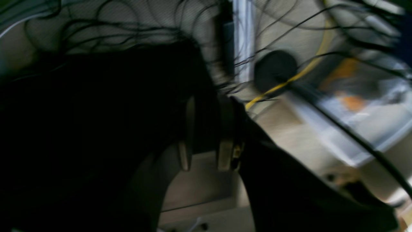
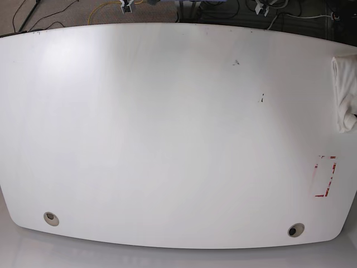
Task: Layout the t-shirt on the table in an organized manner, then fold the t-shirt properly
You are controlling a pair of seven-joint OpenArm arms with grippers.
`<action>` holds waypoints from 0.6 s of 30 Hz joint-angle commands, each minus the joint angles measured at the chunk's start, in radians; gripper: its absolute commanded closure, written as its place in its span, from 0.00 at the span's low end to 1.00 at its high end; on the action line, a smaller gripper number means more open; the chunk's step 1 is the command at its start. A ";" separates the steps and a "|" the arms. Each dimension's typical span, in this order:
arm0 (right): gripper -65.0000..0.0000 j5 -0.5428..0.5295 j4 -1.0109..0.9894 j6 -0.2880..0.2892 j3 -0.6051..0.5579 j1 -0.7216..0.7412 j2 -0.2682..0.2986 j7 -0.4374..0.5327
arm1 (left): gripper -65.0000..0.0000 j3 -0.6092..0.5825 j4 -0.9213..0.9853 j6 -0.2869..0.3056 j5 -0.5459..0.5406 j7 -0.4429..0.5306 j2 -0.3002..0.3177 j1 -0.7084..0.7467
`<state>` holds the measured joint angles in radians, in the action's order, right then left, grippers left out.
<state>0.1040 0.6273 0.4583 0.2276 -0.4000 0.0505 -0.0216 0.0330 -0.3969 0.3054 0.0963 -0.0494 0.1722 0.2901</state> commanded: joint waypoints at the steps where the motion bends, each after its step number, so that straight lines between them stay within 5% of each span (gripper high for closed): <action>1: 0.86 0.000 -0.054 -0.008 -0.001 0.028 0.016 0.005 | 0.85 -0.018 0.063 -0.041 -0.002 0.023 0.011 -0.030; 7: 0.86 0.029 -0.163 -0.046 -0.001 0.109 0.019 0.005 | 0.85 -0.026 0.151 -0.097 -0.002 0.029 -0.016 -0.099; 18: 0.86 0.125 -0.231 -0.095 0.000 0.181 -0.007 0.005 | 0.85 -0.026 0.209 -0.099 -0.002 0.024 -0.024 -0.151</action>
<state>0.2245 0.4000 0.3584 0.2256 -0.2184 0.0536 -0.0227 0.0063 -0.1951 0.2127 0.0933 -0.0254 0.1360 0.1364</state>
